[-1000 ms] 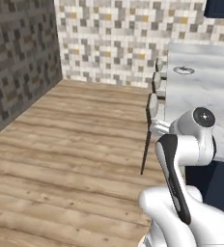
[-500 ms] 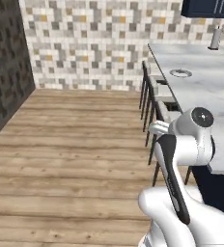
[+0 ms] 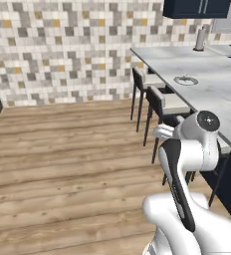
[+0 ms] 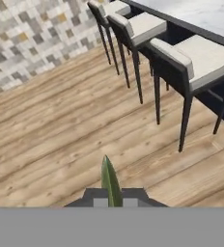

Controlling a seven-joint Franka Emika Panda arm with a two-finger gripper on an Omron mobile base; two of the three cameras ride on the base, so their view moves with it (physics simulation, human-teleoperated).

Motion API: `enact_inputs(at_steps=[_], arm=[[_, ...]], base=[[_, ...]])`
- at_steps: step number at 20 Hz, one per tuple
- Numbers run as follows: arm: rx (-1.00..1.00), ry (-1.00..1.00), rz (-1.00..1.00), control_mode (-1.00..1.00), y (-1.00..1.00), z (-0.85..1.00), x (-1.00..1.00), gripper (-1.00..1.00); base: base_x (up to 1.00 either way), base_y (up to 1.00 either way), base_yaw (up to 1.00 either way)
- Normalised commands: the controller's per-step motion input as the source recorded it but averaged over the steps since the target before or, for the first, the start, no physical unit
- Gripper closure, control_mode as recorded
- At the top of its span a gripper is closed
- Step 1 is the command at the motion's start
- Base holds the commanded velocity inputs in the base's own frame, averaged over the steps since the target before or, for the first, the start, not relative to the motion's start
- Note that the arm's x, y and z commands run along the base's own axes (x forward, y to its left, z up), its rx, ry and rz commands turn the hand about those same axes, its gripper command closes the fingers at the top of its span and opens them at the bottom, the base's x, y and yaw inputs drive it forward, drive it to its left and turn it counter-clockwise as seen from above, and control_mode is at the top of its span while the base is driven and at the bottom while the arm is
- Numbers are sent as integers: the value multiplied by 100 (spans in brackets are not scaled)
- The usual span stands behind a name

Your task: Take the lemon wedge from the fridge and place it on the plate with fish on the dining counter.

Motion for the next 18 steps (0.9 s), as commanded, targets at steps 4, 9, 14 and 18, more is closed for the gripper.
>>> enact_inputs(at_steps=[4, 9, 14, 18], arm=[[0, 0, 0, 100, 0, 0, 0, 100], [0, 0, 0, 100, 0, 0, 0, 100], [0, 0, 0, 100, 0, 0, 0, 100], [0, 0, 0, 100, 0, 0, 0, 100]], base=[[100, 52, -43], [100, 40, -44], [100, 52, -49], [100, 92, -54]])
